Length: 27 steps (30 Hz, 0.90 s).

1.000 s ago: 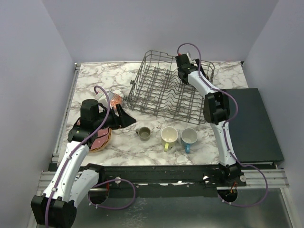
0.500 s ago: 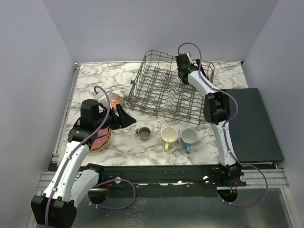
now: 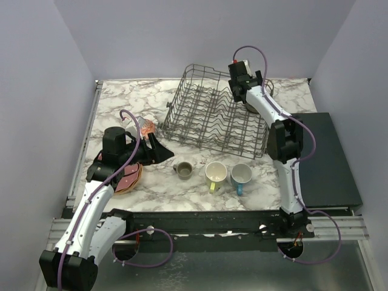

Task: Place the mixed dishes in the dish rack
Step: Turn the bowl upside down on the dish rack.

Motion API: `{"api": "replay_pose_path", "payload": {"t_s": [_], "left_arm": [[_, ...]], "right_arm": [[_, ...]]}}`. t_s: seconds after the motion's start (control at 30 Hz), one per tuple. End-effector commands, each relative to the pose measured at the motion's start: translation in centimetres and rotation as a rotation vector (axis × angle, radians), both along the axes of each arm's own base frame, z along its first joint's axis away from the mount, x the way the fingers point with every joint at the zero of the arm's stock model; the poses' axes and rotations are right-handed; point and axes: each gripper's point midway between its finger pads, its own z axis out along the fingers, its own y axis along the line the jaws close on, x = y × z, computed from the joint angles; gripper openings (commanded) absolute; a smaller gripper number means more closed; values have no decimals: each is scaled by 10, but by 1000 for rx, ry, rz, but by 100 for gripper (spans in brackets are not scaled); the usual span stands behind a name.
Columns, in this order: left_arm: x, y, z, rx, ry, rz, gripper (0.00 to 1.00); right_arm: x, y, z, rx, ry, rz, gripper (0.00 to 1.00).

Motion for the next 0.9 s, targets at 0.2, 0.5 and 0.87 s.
{"api": "replay_pose_path", "payload": {"t_s": [0.2, 0.5, 0.87], "left_arm": [[3, 2, 5, 3, -38, 6, 70], [16, 12, 10, 83, -69, 47, 71], [50, 42, 12, 231, -31, 234, 73]], "right_arm": [[-39, 21, 54, 226, -57, 38, 100], [-82, 30, 95, 377, -103, 112, 100], [-132, 49, 130, 574, -125, 223, 99]]}}
